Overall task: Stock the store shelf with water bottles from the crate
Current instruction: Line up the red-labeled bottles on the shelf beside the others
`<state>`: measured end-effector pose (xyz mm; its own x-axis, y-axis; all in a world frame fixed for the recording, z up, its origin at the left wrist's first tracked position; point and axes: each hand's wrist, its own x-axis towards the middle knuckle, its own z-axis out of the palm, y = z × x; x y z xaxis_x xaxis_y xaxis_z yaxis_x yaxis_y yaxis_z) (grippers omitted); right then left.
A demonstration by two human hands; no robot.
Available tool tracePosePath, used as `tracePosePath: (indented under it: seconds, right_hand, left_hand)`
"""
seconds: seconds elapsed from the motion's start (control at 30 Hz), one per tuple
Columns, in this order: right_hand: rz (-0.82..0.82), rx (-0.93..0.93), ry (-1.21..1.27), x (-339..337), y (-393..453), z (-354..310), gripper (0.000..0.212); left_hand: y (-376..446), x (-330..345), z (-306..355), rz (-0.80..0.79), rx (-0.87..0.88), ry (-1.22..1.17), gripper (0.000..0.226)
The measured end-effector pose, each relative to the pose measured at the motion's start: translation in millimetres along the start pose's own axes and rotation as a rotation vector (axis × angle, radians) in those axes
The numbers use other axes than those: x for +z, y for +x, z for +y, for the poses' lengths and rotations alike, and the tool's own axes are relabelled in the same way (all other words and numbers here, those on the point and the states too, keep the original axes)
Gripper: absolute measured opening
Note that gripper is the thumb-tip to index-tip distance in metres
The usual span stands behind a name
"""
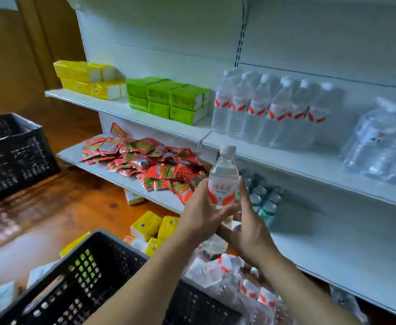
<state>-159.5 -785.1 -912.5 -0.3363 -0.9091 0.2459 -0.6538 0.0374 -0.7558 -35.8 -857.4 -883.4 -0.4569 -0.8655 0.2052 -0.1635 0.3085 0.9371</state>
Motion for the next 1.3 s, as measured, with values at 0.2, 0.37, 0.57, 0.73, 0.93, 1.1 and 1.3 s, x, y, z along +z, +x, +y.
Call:
tracePosePath:
  seconds: [0.2,0.37,0.57,0.73,0.93,1.1,1.3]
  right_hand:
    - [0.172,-0.088,0.010,-90.6,47.3,22.7,0.113]
    - [0.304,-0.122,-0.110,-157.1,100.5,53.5,0.113]
    - [0.407,-0.082,-0.113,-195.1,176.9,93.8,0.113]
    - [0.421,-0.046,-0.097,-188.4,216.1,125.7,0.114]
    - [0.427,-0.102,-0.103,-171.1,248.1,150.9,0.104]
    - [0.484,-0.061,-0.142,-165.6,263.8,157.8,0.092]
    - [0.503,-0.037,-0.290,-160.1,270.7,162.2,0.079]
  left_hand:
    - [66.7,72.4,59.9,-0.062,0.114,-0.034,0.059]
    - [120.3,117.5,95.2,-0.130,0.218,0.084,0.050]
    - [179.5,152.2,87.3,-0.203,0.210,0.375,0.053]
    - [210.4,177.0,60.3,-0.278,0.112,0.497,0.054]
    - [238.4,190.0,40.1,-0.268,0.084,0.439,0.056]
    - [248.7,199.2,38.5,-0.295,0.100,0.524,0.069]
    - [255.2,207.9,14.9,-0.174,0.180,0.582,0.064]
